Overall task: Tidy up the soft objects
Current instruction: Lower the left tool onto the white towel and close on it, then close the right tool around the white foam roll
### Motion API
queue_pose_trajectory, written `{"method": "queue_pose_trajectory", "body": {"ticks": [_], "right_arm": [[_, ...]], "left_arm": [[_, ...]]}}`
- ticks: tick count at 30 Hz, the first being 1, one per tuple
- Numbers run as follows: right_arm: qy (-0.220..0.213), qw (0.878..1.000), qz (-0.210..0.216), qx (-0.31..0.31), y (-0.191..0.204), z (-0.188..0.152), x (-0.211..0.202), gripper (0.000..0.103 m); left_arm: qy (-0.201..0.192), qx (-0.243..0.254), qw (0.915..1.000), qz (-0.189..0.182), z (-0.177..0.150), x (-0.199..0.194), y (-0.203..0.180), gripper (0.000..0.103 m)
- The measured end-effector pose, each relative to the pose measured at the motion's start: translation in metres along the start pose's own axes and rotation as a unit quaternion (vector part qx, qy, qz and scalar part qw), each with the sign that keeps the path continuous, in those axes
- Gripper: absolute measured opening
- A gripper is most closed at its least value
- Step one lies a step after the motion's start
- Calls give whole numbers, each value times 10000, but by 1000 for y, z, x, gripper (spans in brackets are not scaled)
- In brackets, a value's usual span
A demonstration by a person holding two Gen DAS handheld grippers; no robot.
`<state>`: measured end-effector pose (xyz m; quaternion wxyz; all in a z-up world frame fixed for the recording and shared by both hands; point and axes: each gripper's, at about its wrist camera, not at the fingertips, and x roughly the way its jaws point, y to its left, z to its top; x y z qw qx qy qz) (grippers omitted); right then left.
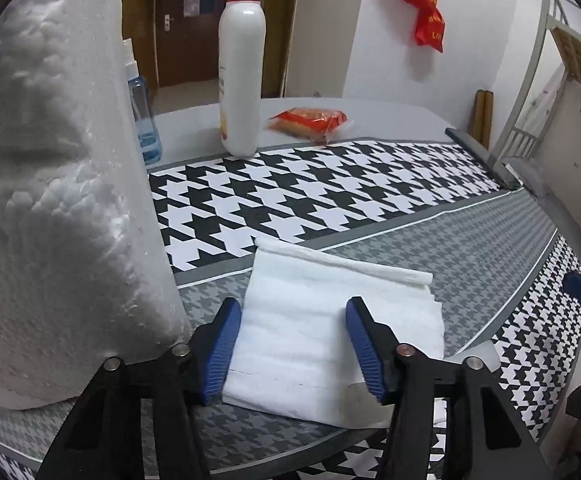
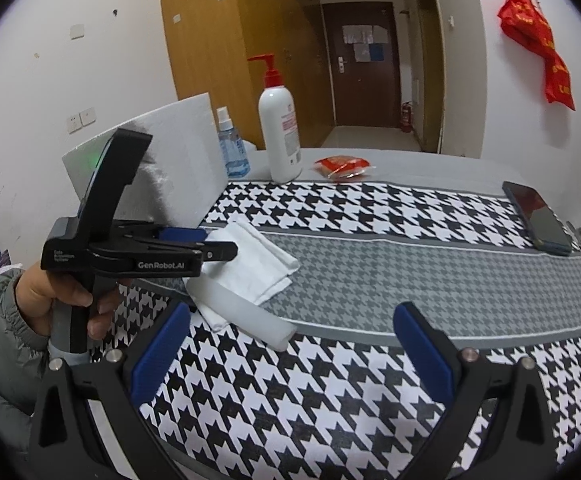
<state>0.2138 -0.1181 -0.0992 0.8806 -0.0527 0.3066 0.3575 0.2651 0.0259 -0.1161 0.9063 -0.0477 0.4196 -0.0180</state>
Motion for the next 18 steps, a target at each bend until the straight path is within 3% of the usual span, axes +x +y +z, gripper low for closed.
{"method": "queue_pose_trajectory", "body": {"ticks": [3,7,10,14,18], "right_arm": [[126,9997,28,-227,5,3,7,103],[249,9984,56,-505,12,8,14,103],[303,9974,147,-641,16,11,20,103],[494,9952,283,-795,22,10,31,103],[725,9918,359,-991,28,7,43,103]], "left_arm": [[6,43,10000,14,0,0,0,52],[7,72,9999,113,-1,-2,4,21],[22,172,9998,64,-3,-3,2,9],[38,253,9993,-280,-5,-4,-3,6],[-195,263,9989,-322,-3,-14,-3,6]]}}
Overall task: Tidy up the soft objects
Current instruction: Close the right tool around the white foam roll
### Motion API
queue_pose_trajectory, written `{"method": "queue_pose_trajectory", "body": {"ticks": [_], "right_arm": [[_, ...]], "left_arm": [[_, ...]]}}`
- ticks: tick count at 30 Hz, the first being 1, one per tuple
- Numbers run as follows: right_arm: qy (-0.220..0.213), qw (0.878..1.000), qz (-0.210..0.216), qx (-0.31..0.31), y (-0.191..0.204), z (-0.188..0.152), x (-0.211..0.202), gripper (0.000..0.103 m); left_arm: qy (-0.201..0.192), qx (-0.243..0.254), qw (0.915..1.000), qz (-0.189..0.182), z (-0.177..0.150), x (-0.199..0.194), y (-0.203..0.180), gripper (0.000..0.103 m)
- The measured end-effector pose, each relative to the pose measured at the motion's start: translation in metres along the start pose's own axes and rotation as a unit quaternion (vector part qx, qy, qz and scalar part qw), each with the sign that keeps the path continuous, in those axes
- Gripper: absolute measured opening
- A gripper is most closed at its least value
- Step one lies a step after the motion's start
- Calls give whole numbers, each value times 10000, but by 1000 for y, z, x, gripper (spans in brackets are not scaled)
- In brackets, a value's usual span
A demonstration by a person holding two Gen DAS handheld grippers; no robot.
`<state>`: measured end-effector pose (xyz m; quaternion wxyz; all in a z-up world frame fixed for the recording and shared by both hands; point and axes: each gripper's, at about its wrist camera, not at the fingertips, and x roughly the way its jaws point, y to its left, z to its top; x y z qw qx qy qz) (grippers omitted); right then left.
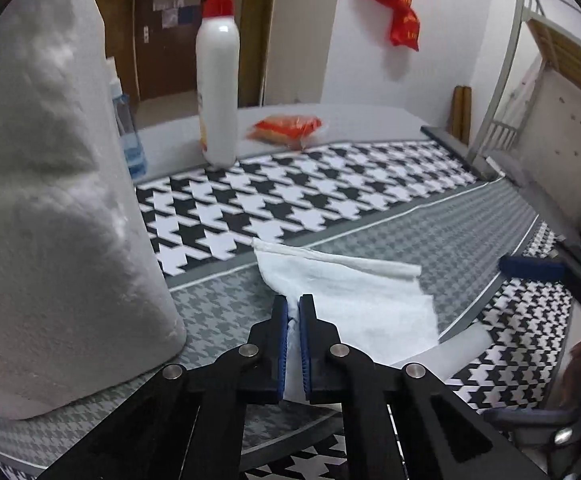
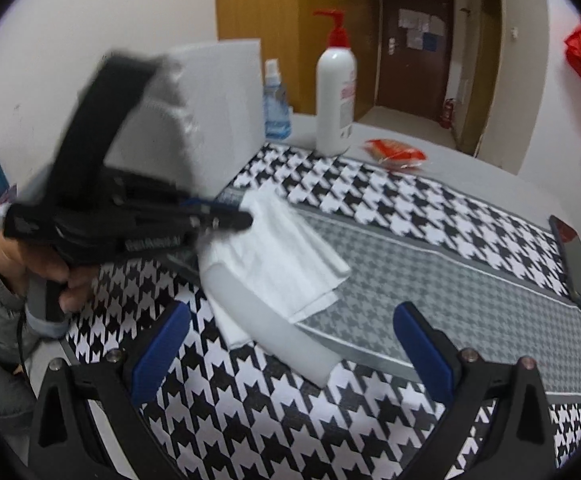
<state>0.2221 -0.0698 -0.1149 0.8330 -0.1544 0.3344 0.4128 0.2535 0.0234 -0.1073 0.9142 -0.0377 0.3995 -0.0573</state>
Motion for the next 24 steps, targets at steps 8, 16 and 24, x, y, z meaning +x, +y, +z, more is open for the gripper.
{"method": "queue_pose_trajectory", "body": {"ticks": [8,16,24], "right_arm": [[237,9989,394,-130,-3,3,10,87],[544,9970,441,-327,0,-4,17,50],[784,9938,430,-660,0,-1,25,47]], "left_arm": [[-58,-1,10000,-80,-1,-4,1,6],[-69,-29,9999,-121,-2,-7,3,6],[-79,-44,9998,-170,-1,-8,2,6]]}}
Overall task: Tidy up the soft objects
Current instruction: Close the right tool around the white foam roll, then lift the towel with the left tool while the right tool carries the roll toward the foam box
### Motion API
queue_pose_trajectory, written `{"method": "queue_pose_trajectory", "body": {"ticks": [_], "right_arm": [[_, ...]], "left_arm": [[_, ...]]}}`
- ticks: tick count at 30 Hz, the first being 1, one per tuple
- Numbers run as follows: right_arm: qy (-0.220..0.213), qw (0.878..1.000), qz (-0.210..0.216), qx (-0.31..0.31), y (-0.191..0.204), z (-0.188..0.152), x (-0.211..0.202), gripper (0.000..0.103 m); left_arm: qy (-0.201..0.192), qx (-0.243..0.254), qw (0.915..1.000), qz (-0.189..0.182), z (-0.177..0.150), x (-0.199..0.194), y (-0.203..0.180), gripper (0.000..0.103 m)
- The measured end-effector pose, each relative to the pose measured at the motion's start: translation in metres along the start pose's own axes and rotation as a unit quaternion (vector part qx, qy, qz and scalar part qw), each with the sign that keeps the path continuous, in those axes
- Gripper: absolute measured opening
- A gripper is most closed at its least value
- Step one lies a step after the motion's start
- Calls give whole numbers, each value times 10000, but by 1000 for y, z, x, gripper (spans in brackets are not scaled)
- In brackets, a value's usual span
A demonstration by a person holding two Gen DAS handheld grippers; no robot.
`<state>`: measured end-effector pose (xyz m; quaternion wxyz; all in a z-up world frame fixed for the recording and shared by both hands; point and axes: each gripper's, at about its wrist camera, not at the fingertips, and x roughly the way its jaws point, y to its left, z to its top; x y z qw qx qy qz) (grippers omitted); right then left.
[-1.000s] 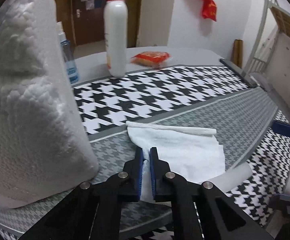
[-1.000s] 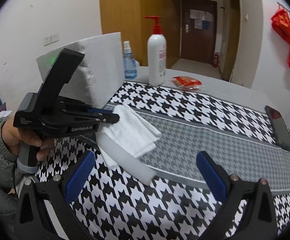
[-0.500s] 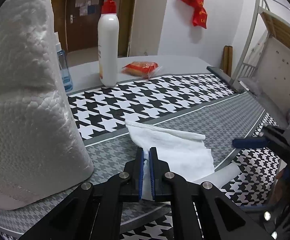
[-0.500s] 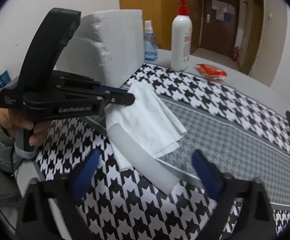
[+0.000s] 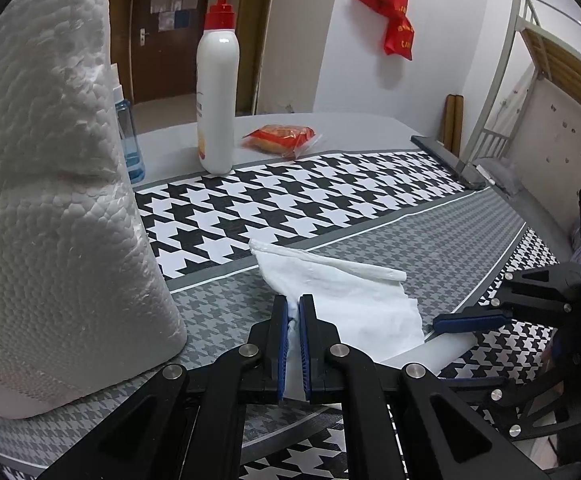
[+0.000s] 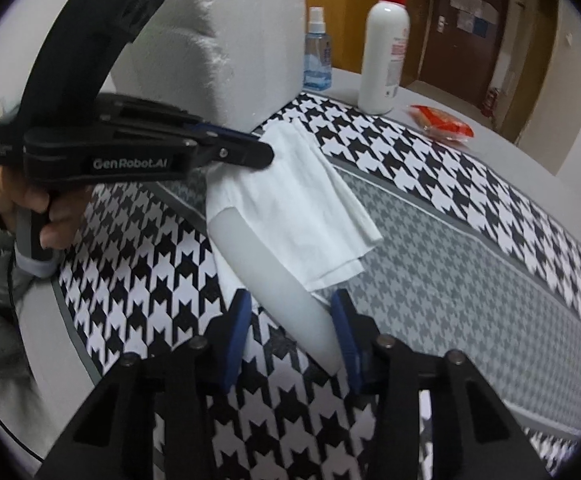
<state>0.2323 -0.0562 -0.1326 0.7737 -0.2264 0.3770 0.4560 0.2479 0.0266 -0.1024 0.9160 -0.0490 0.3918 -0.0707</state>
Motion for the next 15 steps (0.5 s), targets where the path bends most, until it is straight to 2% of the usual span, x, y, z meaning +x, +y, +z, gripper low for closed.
{"method": "queue_pose_trajectory", "body": {"ticks": [3,8,15], "right_arm": [[87,9999,-64,0,-5,5,4,47],[85,9998,-167,61,-1,8,5,26],[-130,9977,-85,655,-15,-2,-17,22]], "left_arm": [[-18,4,10000,4,0,-1,0,6],[-18,-60,10000,3,-1,-3,7,6],[-169,-94,9998,-53,-1,-12,10,6]]}}
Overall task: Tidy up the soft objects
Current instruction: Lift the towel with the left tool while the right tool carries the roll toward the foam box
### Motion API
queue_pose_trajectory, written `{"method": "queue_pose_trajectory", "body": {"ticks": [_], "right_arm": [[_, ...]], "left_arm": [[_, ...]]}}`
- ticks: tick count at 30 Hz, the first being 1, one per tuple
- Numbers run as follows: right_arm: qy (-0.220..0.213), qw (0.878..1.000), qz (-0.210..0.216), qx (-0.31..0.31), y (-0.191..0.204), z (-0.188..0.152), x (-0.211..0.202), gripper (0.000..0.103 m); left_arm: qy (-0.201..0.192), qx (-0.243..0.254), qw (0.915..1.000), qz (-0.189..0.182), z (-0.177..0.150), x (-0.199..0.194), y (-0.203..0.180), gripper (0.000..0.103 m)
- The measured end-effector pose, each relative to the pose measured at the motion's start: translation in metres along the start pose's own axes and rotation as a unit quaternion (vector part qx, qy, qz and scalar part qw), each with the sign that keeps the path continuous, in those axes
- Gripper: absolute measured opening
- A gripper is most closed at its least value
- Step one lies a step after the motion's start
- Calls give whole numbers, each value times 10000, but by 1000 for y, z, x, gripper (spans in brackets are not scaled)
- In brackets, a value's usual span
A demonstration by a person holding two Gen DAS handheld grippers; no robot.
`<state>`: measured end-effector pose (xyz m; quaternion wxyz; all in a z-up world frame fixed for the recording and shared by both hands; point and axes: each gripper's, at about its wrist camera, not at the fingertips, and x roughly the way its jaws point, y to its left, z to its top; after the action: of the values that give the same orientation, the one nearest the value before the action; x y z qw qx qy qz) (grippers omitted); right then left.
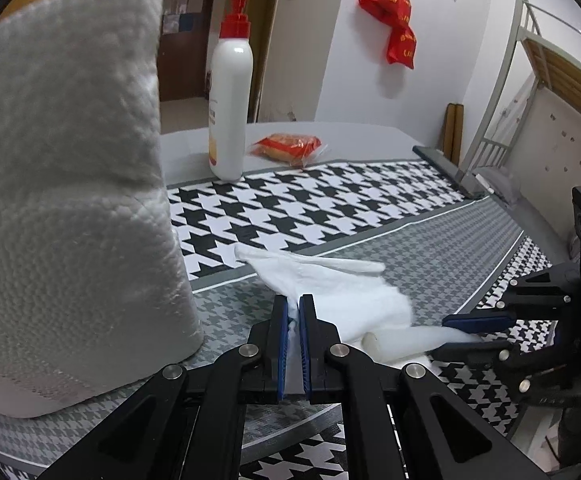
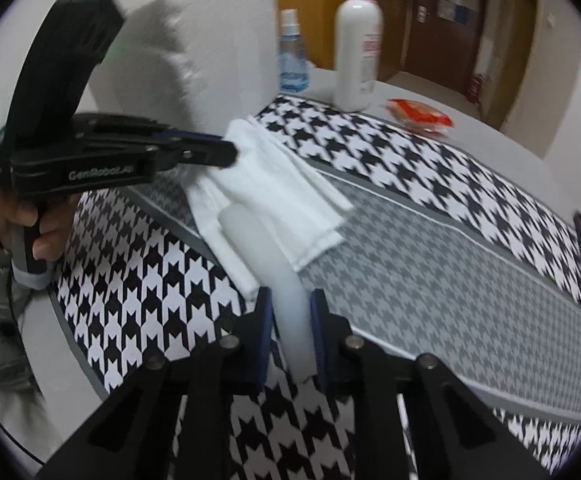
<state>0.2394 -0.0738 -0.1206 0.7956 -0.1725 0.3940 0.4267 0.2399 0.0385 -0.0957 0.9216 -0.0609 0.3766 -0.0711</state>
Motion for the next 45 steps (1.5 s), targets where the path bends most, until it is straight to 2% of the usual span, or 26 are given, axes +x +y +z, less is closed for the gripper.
{"method": "queue_pose_trajectory", "body": {"ticks": [7,10,17,21,22,32,33,34,36,39,42,45], "right_arm": [[-607,9976,135,305,5,-8,-40,18],[-716,9967,138,359,8,-13,-49,18],[-387,9992,-48,18,26,-15,-26,19],[-276,9994,-12,-211,32,-13,-16,37],[-229,9994,15,-242,33,-12,-14,38],[186,9984,70,-535,30,-9,9,38],[202,9983,85,-534,30,-9,9,37],[211,9984,37,-517,29,-8,9,27],[194,9988,43,-440,27,-6,12,22],[50,9991,-39,-422,31,-7,10,19],[-268,9993,204,-131,30,-9,-4,18],[-549,9982,238,94,26,-7,-18,19]], "left_arm": [[-217,97,9996,-148,1,-13,-10,6],[-329,151,9992,-185,-2,-21,-13,6],[-571,180,9982,-88,-9,-49,-11,6],[-654,138,9978,-6,-14,-60,-8,6],[-655,127,9978,18,-15,-61,-8,6],[-675,76,9977,70,-21,-62,-10,6],[-679,71,9976,69,-21,-62,-10,6],[-683,58,9976,65,-21,-61,-11,6],[-694,37,9976,76,-21,-61,-10,6],[-737,25,9972,95,-23,-66,-9,6],[-790,20,9968,115,-22,-72,-8,6],[-844,19,9963,155,-21,-77,-8,6]]}}
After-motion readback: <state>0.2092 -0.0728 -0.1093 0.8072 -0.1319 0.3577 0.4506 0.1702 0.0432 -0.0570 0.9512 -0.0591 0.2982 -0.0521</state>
